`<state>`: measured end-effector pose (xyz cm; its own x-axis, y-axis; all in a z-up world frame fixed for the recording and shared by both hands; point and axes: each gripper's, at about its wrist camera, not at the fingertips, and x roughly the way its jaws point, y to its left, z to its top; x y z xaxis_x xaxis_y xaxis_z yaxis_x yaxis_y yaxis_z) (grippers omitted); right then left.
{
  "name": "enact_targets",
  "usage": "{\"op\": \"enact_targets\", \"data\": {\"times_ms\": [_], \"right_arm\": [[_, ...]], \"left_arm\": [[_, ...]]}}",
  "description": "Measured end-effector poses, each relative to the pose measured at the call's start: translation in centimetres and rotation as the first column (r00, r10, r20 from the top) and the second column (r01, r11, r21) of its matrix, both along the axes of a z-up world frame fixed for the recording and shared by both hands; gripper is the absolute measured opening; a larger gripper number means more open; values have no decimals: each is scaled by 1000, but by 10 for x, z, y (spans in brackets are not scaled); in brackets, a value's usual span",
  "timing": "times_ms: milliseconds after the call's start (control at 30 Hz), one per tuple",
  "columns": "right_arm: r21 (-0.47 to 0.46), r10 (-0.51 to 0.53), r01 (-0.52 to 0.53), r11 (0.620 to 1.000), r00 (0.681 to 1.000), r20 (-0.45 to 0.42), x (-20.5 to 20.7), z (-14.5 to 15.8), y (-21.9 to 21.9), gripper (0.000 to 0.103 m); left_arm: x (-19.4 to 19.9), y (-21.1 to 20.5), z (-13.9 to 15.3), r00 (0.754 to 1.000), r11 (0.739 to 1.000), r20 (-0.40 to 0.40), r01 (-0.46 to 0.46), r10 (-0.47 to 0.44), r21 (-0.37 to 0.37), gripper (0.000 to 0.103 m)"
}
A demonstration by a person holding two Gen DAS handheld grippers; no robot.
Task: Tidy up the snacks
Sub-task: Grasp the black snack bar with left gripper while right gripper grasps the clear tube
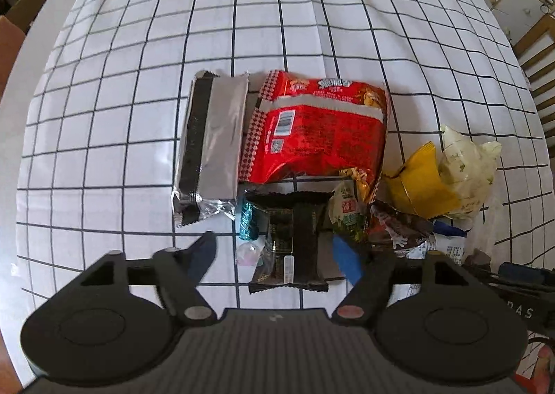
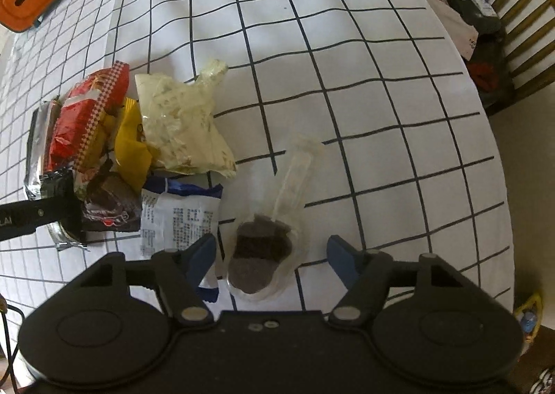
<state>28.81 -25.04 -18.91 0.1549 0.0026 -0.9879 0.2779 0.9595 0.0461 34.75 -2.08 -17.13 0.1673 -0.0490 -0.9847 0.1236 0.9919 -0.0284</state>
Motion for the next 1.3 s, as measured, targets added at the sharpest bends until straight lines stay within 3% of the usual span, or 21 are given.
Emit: {"op": "enact_targets", "data": {"times_ms": [267, 467, 533, 933, 1300], "right_arm": [[-112, 63, -62, 992, 998, 7, -6, -1, 18, 54], [-110, 72, -68, 992, 997, 34, -11, 4, 20, 45], [-108, 75, -69, 992, 996, 52, -13, 6, 18, 40], [-52, 60, -55, 997, 992, 115, -20, 20, -2, 40], [-3, 104, -106, 994, 971, 215, -45, 69, -9, 40]], "left_arm": [[-4, -5, -11, 1000, 1000, -3, 16, -16, 0, 44], [-5, -6, -12, 1000, 1000, 7, 19, -19, -12, 32], [-6, -6, -10, 1000, 1000, 14, 23, -23, -5, 32], [-15, 5, 5, 999, 1000, 40, 4, -3, -22, 30], [-40, 27, 62, 995, 997, 96, 34, -28, -68, 30]]}}
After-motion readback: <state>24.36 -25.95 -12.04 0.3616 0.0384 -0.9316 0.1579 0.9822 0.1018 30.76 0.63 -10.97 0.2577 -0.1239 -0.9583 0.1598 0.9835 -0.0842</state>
